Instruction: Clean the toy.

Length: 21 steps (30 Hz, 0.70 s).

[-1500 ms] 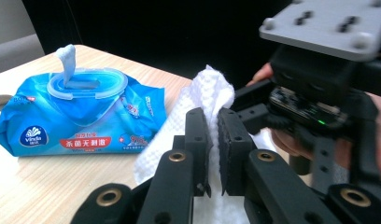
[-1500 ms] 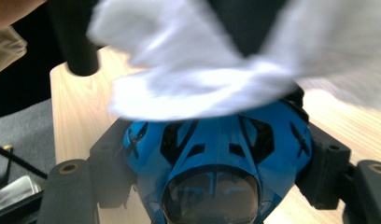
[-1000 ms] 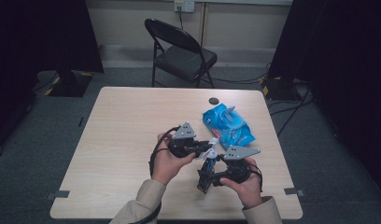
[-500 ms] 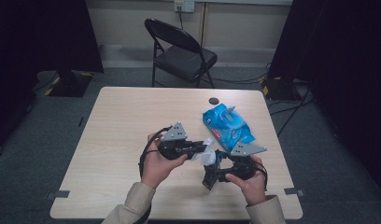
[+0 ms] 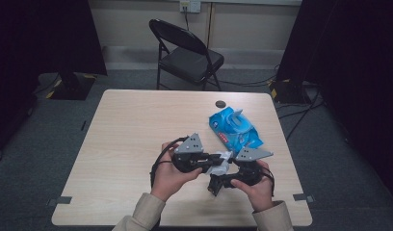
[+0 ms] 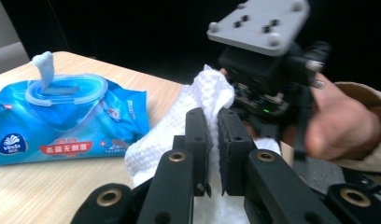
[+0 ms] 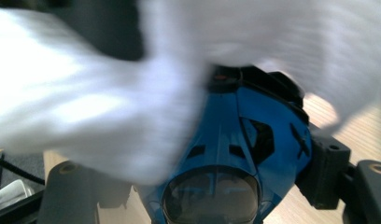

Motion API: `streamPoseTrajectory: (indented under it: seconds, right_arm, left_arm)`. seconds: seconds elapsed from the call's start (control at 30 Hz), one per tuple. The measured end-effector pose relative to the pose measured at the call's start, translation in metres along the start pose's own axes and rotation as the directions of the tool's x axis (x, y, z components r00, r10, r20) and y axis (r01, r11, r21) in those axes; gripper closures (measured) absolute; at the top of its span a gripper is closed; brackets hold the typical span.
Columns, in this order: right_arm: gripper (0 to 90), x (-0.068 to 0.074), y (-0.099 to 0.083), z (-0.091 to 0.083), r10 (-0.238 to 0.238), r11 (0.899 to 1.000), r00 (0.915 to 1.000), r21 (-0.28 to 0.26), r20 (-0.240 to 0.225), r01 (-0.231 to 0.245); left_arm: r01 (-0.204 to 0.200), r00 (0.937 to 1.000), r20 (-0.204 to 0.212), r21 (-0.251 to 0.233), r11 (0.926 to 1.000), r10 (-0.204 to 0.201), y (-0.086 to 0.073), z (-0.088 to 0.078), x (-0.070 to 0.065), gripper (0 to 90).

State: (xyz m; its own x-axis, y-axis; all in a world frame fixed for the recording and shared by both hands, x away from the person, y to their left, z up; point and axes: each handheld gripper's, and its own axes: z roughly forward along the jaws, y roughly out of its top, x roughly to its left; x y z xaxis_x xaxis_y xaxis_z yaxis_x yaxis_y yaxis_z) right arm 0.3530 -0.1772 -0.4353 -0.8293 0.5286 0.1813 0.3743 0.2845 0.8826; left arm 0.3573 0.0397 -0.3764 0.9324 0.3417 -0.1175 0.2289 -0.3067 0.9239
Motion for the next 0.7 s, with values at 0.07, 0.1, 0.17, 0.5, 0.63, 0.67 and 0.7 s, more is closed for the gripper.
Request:
streamPoseTrajectory:
  seconds: [0.07,0.1,0.17,0.5,0.63,0.67,0.7]
  right_arm:
    - [25.9,0.002,0.001,0.001,-0.006,1.000,1.0000,-0.001,-0.006,0.006]
    - [25.9,0.003,0.001,0.002,-0.011,1.000,0.9999,0.001,-0.013,0.011]
    - [25.9,0.005,0.002,0.003,-0.019,1.000,0.9997,0.004,-0.017,0.019]
    - [25.9,0.011,0.003,0.003,-0.036,0.999,0.9989,0.005,-0.031,0.036]
    - [25.9,0.010,0.001,0.003,-0.030,1.000,0.9990,0.006,-0.031,0.031]
    - [25.9,0.010,0.002,0.002,-0.031,1.000,0.9990,0.005,-0.032,0.031]
    - [25.9,0.009,0.002,0.002,-0.026,1.000,0.9992,0.000,-0.030,0.026]
  left_arm:
    - [0.003,1.0000,-0.002,-0.006,1.0000,-0.003,0.002,0.003,0.001,83.9]
    - [0.006,1.0000,-0.007,-0.009,0.9999,-0.006,0.003,0.004,0.002,83.8]
    - [0.004,0.9999,-0.013,0.000,1.0000,-0.004,0.005,0.007,0.004,83.7]
    - [0.071,0.9960,-0.054,-0.014,0.9974,-0.072,-0.005,0.017,0.020,83.0]
    - [0.084,0.9932,-0.079,-0.014,0.9964,-0.085,-0.010,0.015,0.023,82.7]
    - [0.086,0.9923,-0.088,-0.011,0.9962,-0.087,-0.011,0.013,0.024,82.6]
    - [0.082,0.9915,-0.101,-0.001,0.9966,-0.082,-0.012,0.012,0.025,82.6]
